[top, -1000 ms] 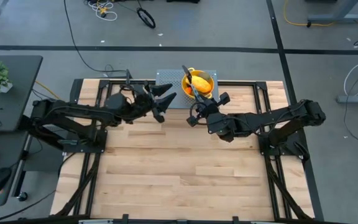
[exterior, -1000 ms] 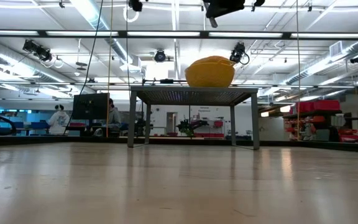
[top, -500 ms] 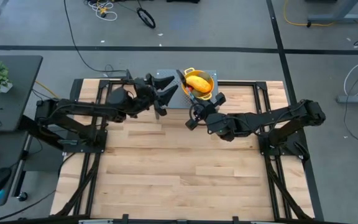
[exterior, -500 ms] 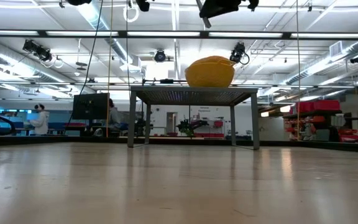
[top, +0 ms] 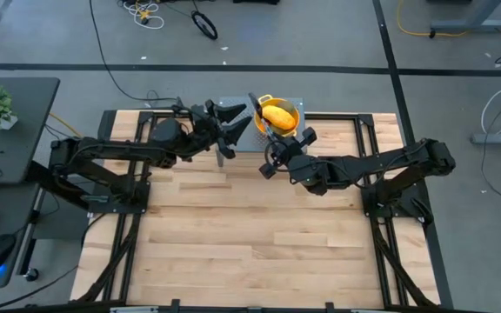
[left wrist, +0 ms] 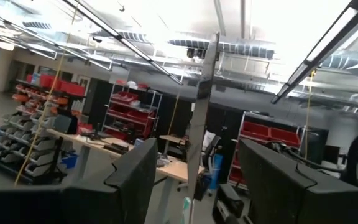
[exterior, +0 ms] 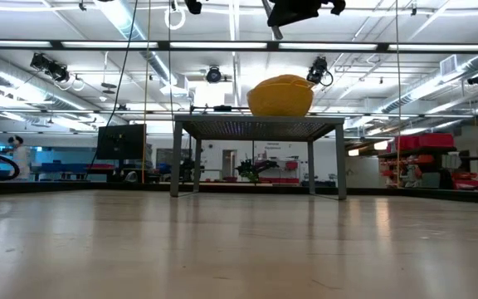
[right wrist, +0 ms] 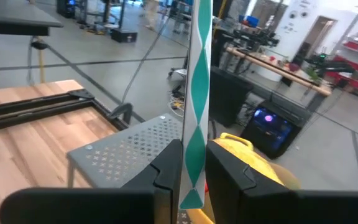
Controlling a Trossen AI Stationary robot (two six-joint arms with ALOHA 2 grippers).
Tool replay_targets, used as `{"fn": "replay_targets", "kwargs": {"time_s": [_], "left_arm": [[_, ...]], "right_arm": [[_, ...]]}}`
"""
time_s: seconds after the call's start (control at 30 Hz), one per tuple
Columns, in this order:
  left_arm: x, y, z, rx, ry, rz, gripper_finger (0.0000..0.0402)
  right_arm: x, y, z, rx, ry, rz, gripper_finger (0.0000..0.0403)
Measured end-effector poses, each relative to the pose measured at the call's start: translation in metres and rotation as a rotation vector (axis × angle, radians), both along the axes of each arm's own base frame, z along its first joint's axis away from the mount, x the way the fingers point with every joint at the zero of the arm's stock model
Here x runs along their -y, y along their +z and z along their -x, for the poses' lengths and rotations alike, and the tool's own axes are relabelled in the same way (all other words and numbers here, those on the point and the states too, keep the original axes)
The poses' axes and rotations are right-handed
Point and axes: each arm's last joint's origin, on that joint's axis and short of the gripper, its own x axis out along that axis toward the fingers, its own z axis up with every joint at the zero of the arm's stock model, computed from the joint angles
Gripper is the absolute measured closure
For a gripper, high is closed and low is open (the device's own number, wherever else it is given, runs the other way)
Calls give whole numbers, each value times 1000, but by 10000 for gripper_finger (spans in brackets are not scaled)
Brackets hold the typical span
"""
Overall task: Pick & Place Fruit
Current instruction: Put the blue patterned table knife on the shelf
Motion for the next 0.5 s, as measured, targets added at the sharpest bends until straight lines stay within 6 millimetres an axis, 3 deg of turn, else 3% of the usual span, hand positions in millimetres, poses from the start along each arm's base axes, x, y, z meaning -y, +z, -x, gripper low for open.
{"fn": "replay_targets", "kwargs": {"time_s": [0.27,0.5], "left_arm": [[-2,-5,-4,-8,46,25,169],[-3,-6,-24,-25,60,-2,169]], "right_arm": [[5,0,1,2,-50,13,338],[11,-1,0,-6,-66,14,338]]}}
